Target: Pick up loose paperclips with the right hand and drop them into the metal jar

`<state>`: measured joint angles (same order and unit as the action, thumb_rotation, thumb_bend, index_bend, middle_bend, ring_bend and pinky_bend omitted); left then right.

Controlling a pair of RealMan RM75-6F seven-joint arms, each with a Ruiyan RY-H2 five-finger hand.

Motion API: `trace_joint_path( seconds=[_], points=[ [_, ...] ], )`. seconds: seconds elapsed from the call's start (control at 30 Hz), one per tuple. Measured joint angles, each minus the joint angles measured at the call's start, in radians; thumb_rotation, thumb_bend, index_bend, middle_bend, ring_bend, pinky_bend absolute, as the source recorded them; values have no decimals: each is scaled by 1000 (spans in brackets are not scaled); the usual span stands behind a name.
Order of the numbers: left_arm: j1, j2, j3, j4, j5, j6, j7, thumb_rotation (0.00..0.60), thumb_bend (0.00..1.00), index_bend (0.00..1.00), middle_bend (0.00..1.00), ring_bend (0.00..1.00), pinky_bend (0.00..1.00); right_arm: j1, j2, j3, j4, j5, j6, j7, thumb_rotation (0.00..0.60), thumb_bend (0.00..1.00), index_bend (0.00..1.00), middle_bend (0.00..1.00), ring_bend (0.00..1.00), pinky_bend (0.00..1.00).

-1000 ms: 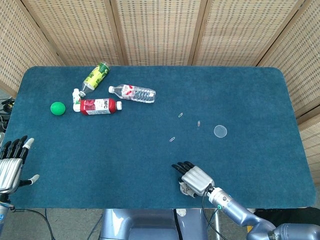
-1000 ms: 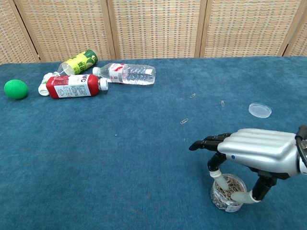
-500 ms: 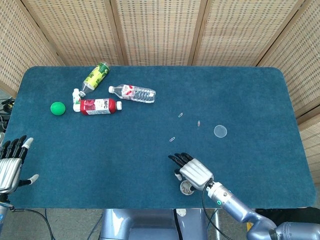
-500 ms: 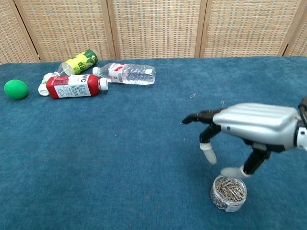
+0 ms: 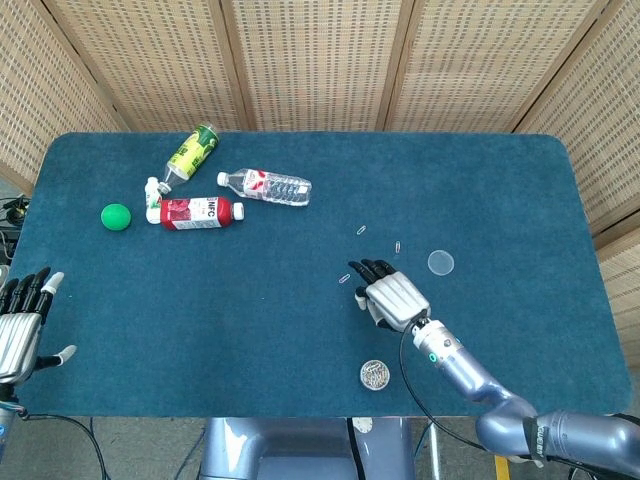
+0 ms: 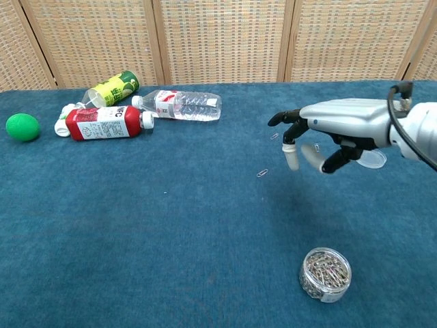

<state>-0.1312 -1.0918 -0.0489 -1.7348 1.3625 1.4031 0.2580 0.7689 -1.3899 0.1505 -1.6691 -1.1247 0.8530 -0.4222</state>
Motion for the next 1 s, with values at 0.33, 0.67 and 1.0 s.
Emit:
trace_joint_path(
  seconds=[0.33,0.67,1.0],
  points=[
    [-5,-8,-9,8,-26,-10,7,600,0,0,0,0,0,133,-103,38,151,195,-58,-130,600,1000,435,31,0,101],
    [-12,-12,-18,15,-55,-24,11,600,0,0,0,0,0,241,-221,53,323,311,-109,-186,600,1000,436,31,0,101],
    [-19,-14,-24,29,-85,-44,4,600,0,0,0,0,0,313,-328,38,480,400,-145,-217,600,1000,435,31,0,101]
  ],
)
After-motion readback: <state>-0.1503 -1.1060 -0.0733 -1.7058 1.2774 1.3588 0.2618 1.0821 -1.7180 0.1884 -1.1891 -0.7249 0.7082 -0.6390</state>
